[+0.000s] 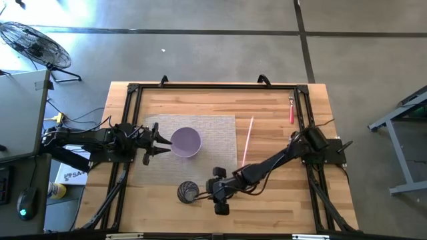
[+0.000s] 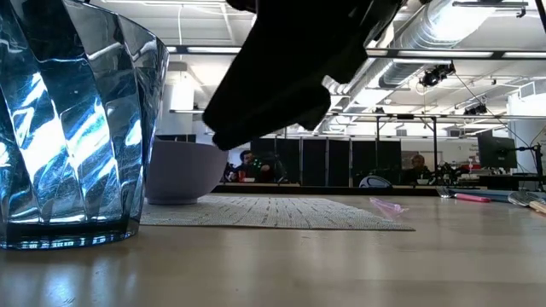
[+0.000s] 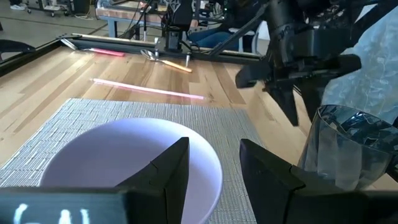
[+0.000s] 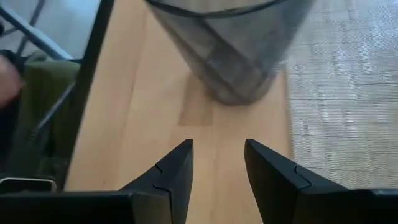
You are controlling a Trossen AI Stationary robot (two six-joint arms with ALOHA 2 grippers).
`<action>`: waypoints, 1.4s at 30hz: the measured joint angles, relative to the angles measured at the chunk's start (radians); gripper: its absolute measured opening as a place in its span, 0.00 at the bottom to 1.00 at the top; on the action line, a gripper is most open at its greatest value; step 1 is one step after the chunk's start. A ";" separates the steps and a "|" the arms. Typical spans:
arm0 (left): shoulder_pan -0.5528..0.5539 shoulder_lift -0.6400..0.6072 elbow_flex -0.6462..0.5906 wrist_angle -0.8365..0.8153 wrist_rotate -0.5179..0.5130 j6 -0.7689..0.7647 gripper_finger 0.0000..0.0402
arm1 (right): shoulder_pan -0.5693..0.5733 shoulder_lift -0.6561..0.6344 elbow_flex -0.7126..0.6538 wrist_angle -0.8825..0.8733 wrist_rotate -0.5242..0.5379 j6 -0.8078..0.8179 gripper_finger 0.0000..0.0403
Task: Pick & Place Utensil
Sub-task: Put the blue cup on the gray placemat above the purple bowl
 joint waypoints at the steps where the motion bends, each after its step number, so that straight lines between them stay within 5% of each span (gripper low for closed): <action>1: 0.000 0.000 0.000 0.000 0.000 0.000 0.35 | 0.000 0.006 0.000 0.007 -0.005 0.000 0.34; 9: 0.000 0.000 0.000 0.000 0.000 0.000 0.35 | 0.011 0.032 0.000 0.029 0.092 -0.012 0.37; 20: 0.000 0.000 0.000 0.000 0.000 0.000 0.35 | 0.061 0.040 -0.003 0.118 0.192 -0.063 0.71; 31: 0.000 0.000 0.000 0.000 0.000 0.000 0.35 | 0.059 0.039 -0.287 0.686 0.226 -0.019 0.90; 42: 0.000 0.000 0.000 0.000 0.000 0.000 0.35 | 0.038 0.143 -0.309 0.926 0.268 -0.139 0.99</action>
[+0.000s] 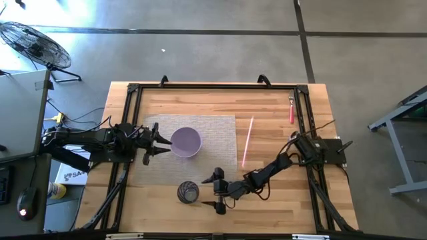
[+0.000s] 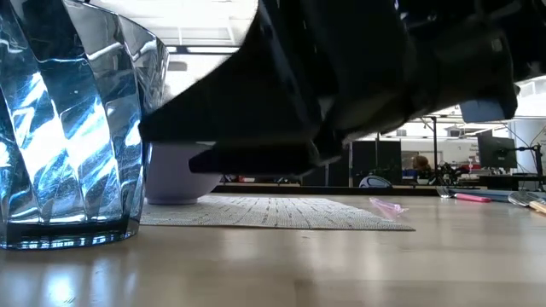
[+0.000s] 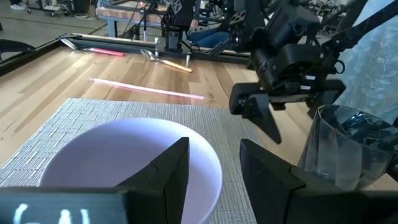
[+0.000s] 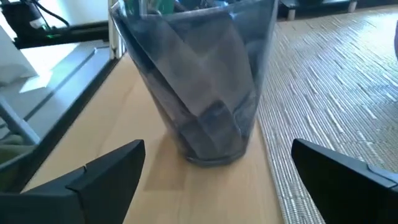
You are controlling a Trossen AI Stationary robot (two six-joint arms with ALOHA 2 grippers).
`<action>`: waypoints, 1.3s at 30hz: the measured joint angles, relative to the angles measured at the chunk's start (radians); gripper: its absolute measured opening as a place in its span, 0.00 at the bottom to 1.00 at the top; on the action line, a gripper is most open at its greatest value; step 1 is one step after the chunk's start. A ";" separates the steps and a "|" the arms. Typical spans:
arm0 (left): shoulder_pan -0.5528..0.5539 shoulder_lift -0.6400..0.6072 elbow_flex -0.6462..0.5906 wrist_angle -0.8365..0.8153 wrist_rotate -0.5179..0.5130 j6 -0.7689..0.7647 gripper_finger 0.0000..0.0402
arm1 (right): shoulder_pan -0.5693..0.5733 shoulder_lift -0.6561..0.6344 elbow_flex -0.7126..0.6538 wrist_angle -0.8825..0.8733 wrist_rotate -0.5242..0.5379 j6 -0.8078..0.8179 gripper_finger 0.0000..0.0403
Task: Pick & Place Utensil
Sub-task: Put the blue cup on the gray placemat above the purple bowl
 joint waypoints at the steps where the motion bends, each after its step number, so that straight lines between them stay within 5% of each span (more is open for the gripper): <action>1: 0.000 0.000 0.000 0.000 0.000 0.000 0.35 | -0.003 0.000 0.000 0.000 -0.005 0.001 0.99; 12: 0.000 0.000 0.000 0.000 0.000 0.000 0.35 | -0.006 0.026 0.016 0.076 -0.009 -0.188 0.99; 23: 0.000 0.000 0.000 0.000 0.000 0.000 0.35 | -0.026 0.146 0.027 0.299 -0.046 -0.191 0.99; 39: 0.000 0.000 0.000 0.000 0.000 0.000 0.35 | -0.065 0.178 0.165 0.180 -0.152 -0.244 0.99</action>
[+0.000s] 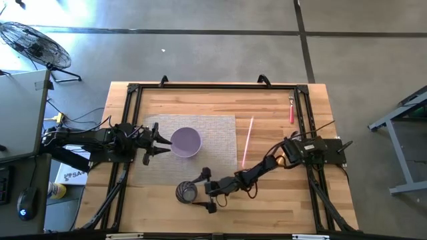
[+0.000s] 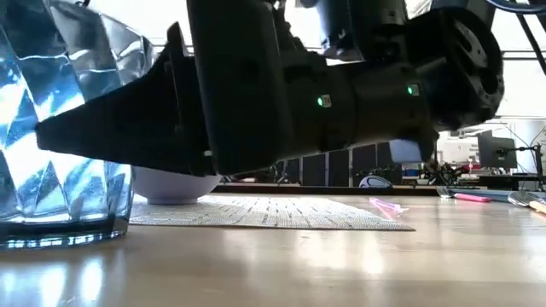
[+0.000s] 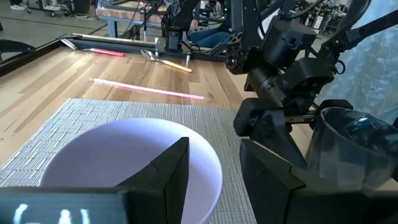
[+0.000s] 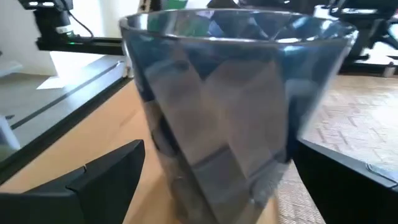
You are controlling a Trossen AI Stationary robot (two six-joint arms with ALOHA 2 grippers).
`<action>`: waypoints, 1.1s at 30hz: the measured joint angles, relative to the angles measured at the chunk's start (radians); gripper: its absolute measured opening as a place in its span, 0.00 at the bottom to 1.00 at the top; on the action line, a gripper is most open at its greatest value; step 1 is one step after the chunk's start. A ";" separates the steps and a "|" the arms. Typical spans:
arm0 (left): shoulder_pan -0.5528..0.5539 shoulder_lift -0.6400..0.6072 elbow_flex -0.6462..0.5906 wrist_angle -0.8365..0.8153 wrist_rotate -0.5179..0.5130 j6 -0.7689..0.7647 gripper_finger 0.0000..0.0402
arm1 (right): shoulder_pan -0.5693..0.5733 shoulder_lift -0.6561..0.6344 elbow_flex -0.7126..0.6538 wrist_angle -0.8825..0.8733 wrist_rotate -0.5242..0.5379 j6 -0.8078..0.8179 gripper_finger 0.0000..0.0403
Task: Pick & Place Utensil
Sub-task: Put the blue cup on the gray placemat above the purple bowl
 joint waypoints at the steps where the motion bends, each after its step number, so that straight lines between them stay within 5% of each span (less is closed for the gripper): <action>1: 0.000 0.000 0.000 0.000 0.000 0.000 0.35 | -0.002 0.000 0.008 -0.014 -0.015 0.000 0.99; 33: 0.000 0.000 0.000 0.000 0.000 0.000 0.35 | -0.028 0.090 0.180 -0.009 -0.154 -0.001 0.99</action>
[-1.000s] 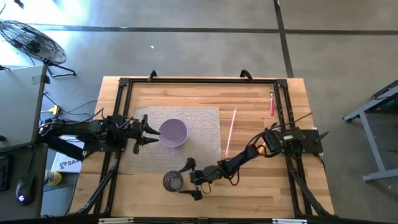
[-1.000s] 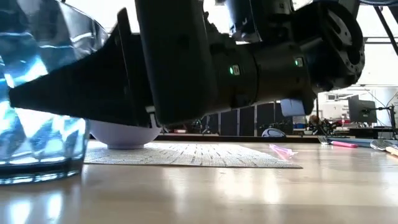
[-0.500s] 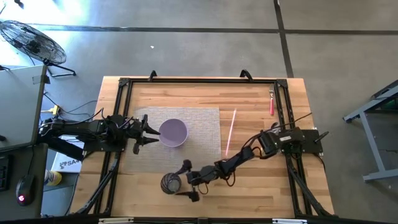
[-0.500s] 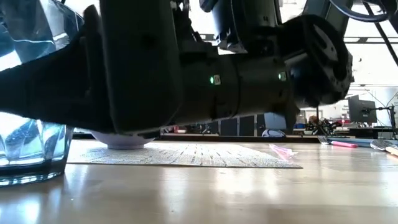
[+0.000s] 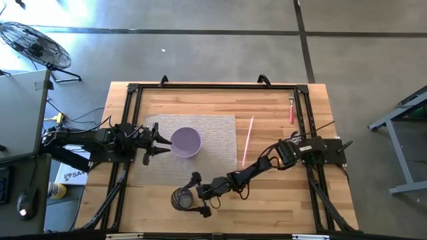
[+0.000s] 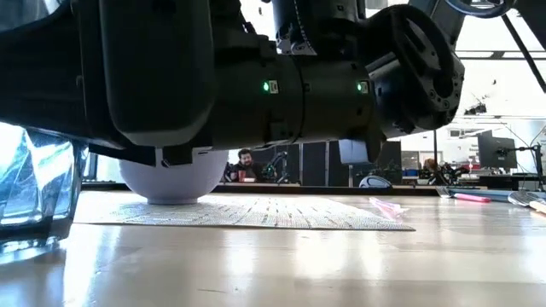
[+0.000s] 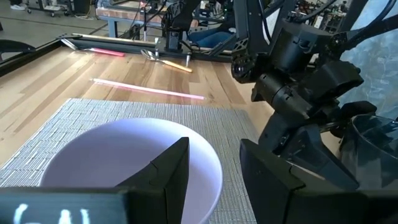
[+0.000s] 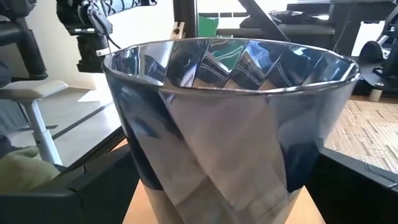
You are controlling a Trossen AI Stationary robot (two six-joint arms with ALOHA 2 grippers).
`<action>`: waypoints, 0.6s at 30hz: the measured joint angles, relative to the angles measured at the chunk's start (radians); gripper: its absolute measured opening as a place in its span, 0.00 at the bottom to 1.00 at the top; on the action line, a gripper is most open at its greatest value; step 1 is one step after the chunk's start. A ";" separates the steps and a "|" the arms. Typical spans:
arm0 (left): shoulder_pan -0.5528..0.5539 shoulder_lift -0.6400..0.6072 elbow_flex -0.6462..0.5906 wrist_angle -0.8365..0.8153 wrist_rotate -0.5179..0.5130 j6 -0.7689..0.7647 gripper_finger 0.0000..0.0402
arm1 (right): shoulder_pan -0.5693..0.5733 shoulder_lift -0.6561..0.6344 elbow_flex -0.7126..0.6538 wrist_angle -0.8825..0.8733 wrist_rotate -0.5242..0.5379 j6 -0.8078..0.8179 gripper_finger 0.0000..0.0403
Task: Pick & Place Utensil
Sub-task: Put the blue cup on the gray placemat above the purple bowl
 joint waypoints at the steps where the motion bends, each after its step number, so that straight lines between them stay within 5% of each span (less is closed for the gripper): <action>1: 0.000 0.000 0.000 0.000 0.000 0.000 0.35 | 0.000 0.000 0.000 0.001 0.000 0.000 0.99; 18: 0.000 0.000 0.000 0.000 0.000 0.000 0.35 | 0.000 -0.001 0.000 -0.011 0.047 0.104 0.92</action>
